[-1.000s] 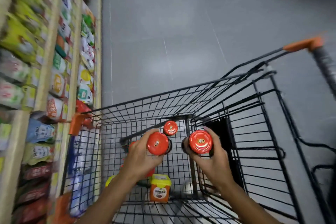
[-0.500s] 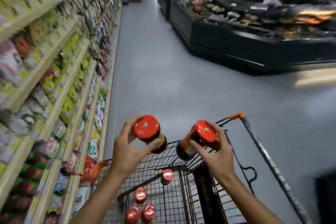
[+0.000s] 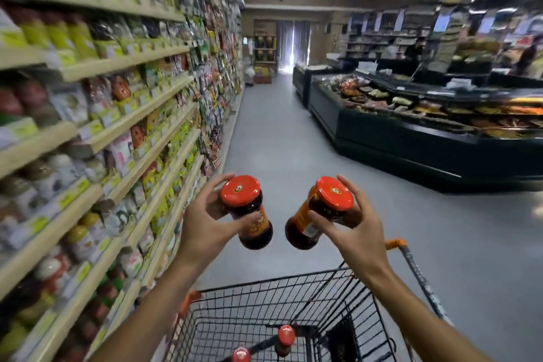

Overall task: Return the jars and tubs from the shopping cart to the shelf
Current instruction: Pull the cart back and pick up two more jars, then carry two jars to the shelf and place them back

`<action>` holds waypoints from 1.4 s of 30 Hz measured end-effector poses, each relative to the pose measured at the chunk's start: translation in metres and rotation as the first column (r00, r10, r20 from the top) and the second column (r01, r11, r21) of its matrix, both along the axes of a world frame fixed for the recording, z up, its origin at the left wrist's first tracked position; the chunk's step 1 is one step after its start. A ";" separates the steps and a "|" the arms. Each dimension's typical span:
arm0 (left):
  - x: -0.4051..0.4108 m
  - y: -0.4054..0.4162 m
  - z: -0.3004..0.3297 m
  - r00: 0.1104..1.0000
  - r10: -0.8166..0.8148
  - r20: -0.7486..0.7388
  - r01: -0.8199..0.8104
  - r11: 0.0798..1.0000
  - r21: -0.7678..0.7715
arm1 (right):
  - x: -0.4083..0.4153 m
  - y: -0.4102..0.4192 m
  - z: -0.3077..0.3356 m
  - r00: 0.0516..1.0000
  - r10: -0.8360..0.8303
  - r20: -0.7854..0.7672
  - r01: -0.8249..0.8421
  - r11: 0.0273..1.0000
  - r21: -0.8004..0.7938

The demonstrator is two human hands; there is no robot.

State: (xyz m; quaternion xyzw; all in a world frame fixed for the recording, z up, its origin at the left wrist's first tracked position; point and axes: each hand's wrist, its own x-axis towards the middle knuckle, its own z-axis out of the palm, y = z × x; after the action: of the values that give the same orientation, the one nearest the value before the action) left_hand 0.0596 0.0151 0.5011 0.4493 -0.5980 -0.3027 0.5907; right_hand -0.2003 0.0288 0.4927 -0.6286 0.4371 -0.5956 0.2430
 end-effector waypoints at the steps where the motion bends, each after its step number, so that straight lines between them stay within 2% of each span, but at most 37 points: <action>1: -0.001 0.010 0.007 1.000 0.029 0.005 -0.029 0.999 -0.015 | 0.000 0.001 0.007 0.999 0.034 0.011 -0.033 0.999 -0.015; 6: 0.001 0.071 0.033 0.974 0.221 0.043 -0.218 0.975 -0.050 | 0.006 0.010 0.031 0.975 0.224 0.007 -0.223 0.971 -0.092; 9: 0.005 0.117 0.044 0.932 0.357 0.063 -0.353 0.933 -0.070 | 0.024 0.019 0.037 0.927 0.375 -0.006 -0.373 0.922 -0.106; 15: 0.024 0.221 0.057 0.777 0.619 0.116 -0.611 0.786 -0.095 | 0.084 0.059 0.039 0.760 0.650 0.009 -0.648 0.758 -0.082; 21: 0.034 0.342 0.066 0.582 0.805 0.113 -0.802 0.592 -0.082 | 0.143 0.129 0.044 0.548 0.836 0.017 -0.833 0.547 -0.086; 29: 0.038 0.516 0.072 0.324 0.937 0.132 -0.933 0.339 -0.119 | 0.207 0.266 0.053 0.307 0.951 -0.024 -0.947 0.303 -0.103; 35: 0.026 0.645 0.080 0.155 0.979 0.136 -0.976 0.172 -0.131 | 0.234 0.382 0.059 0.148 0.989 -0.032 -0.983 0.143 -0.116; 42: -0.008 0.752 0.083 -0.052 0.987 0.151 -0.986 -0.027 -0.165 | 0.253 0.487 0.063 -0.052 0.999 -0.013 -0.993 -0.054 -0.105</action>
State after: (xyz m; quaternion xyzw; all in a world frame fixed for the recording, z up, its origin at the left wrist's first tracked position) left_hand 0.0520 0.7668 0.5844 0.7702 -0.1570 0.2669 0.5576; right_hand 0.0524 0.5155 0.5554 -0.7385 -0.1877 -0.2722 0.5876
